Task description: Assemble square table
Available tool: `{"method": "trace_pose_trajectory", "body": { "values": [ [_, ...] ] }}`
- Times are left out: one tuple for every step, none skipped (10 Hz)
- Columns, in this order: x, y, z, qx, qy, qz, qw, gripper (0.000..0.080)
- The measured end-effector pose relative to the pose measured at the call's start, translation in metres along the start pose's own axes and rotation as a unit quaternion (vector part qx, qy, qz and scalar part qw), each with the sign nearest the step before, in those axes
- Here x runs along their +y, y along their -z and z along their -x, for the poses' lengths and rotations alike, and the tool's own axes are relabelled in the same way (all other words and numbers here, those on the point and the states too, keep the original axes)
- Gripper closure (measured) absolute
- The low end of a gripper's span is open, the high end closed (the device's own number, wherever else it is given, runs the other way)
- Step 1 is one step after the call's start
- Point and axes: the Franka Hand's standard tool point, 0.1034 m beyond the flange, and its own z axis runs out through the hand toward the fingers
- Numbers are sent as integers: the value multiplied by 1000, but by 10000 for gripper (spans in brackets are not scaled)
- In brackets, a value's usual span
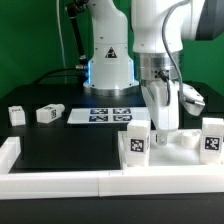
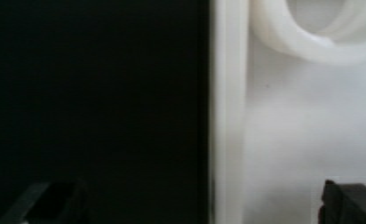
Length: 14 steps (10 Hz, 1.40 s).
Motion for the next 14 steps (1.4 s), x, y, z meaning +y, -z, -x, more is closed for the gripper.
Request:
{"method": "trace_pose_trajectory", "body": {
  "values": [
    [0,-3,1,3,3,-2,1000,150],
    [1,-3,3,2,3,1,1000,150],
    [1,-3,2,2,4,1,1000,150],
    [1,-4,2,2,4,1,1000,262],
    [2,-4,2,3,4,2,1000,410],
    [2,-5,2,3,4,2,1000,410],
    [2,-5,2,3,4,2,1000,600],
    [2,-5,2,3,4,2,1000,600],
    [0,-4,1,4,4,-1,1000,745],
    [0,-4,1,4,4,-2,1000,748],
    [0,-4,1,4,4,-2,1000,748],
    [0,-4,1,4,4,-2,1000,748],
    [0,-4,1,4,4,-2,1000,748],
    [0,-4,1,4,4,-2,1000,748]
  ]
}}
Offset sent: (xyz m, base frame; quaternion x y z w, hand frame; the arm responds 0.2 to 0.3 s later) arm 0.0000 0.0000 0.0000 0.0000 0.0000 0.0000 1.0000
